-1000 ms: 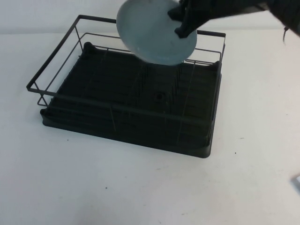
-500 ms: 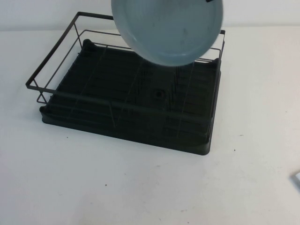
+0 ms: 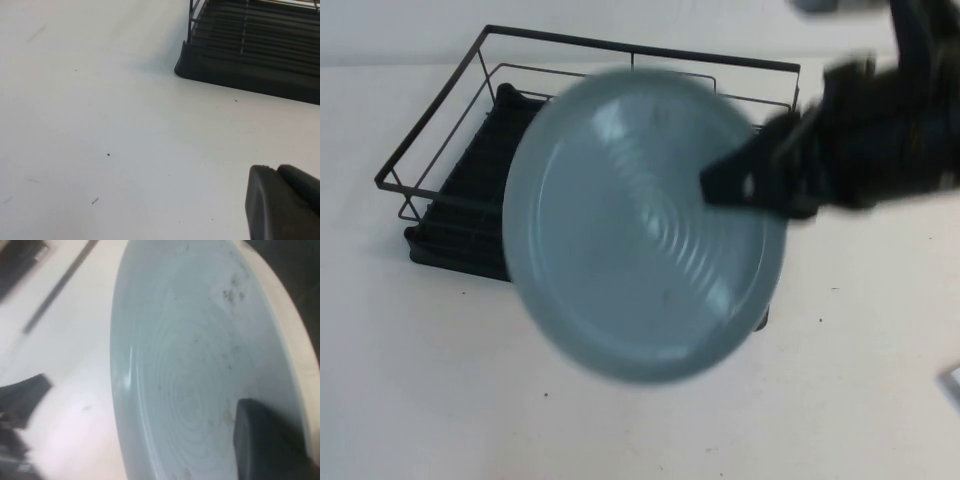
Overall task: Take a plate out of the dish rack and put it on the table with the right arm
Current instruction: Place the plate from the table
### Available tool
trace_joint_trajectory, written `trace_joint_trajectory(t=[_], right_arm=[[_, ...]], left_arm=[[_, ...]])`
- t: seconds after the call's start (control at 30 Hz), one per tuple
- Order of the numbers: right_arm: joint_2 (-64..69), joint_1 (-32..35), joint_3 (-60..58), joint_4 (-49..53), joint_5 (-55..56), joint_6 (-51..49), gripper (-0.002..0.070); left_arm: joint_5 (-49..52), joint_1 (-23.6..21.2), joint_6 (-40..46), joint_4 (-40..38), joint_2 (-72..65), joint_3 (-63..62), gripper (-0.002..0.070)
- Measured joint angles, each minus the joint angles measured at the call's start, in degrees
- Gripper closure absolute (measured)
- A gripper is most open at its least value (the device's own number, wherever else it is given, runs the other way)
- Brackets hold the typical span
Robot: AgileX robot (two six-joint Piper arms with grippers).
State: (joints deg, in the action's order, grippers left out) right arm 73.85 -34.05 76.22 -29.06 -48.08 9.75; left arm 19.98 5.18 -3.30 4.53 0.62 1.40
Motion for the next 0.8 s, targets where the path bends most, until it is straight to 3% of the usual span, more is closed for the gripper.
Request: trace_joint_trajectory(t=[0.13,0.33,0.8], right_arm=[[-2.66,-3.78,-14.28,-4.61,10.08,-8.78,0.0587],[2.32,-3.87,-25.26,-13.6,16.11,-10.89,0.0587],[19.16,-3.91,-26.15,-41.14,20.93,14.5,0.0587]], left_arm=[[0.0,0.0,0.0,0.0,0.0,0.0,0.0679],[0.0,0.0,0.0,0.0,0.0,0.0,0.0679],[0.0,0.0,0.0,0.0,0.0,0.0,0.0679]])
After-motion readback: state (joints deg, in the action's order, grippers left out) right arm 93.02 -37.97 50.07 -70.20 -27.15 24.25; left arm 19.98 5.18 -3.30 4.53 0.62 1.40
